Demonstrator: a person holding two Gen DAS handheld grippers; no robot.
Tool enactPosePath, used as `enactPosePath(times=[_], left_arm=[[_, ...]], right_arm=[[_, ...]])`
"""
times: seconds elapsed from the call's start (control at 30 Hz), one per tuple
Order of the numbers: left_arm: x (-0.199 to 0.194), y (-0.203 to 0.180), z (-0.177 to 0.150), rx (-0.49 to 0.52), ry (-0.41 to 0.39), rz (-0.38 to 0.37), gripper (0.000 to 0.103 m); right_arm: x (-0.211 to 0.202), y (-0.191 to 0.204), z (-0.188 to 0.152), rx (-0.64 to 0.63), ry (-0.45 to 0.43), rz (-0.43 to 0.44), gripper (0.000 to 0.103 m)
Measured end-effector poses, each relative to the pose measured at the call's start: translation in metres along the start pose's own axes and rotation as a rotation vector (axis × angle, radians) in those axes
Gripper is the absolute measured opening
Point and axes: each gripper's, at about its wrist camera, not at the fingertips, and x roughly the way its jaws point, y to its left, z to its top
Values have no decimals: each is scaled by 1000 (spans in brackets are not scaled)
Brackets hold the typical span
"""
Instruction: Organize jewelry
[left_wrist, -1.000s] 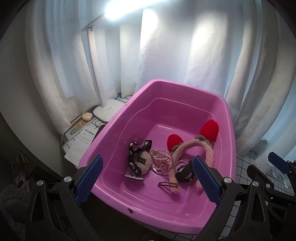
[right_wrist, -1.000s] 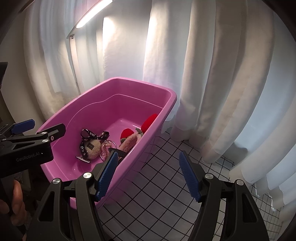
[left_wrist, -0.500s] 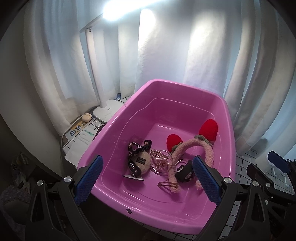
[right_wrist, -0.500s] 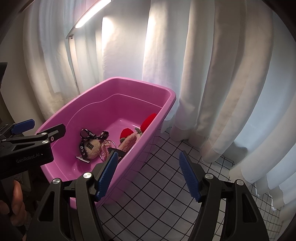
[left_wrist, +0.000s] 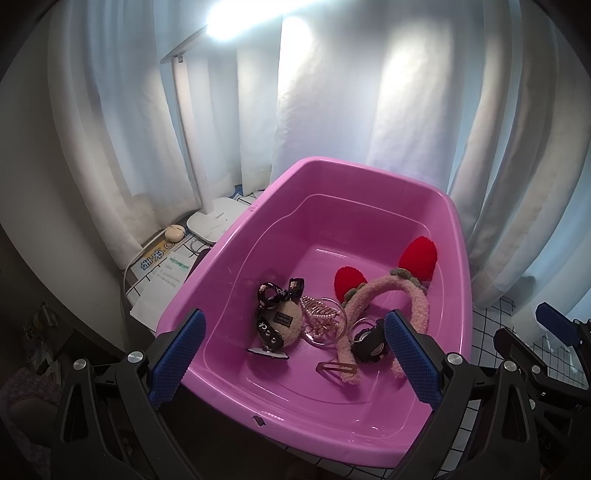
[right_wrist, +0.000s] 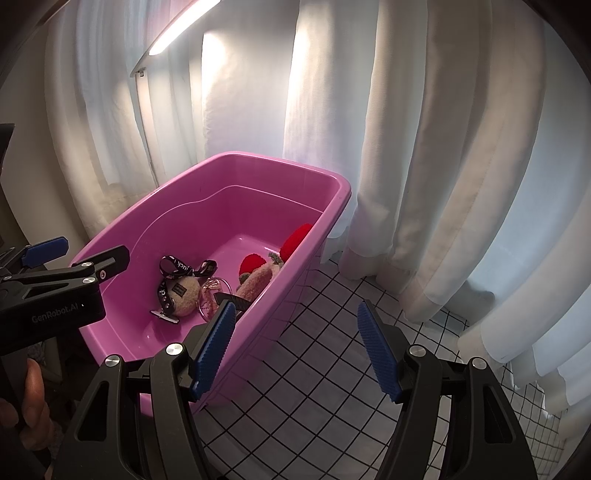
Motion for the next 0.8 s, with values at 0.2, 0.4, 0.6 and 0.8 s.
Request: enactPosePath(times=[0.2, 0.4, 0.6, 0.8], left_arm=[[3, 7, 0, -18, 17, -7, 96], [2, 7, -1, -9, 2, 4, 96], [0, 4, -1, -6, 4, 5, 96], [0, 4, 0, -10, 7, 2, 96]], right_arm=[[1, 0, -1, 0, 3, 1, 66], [1, 1, -1, 1, 3, -1, 66], [1, 2, -1, 2, 3, -2, 66], [1, 2, -1, 2, 4, -2, 66]])
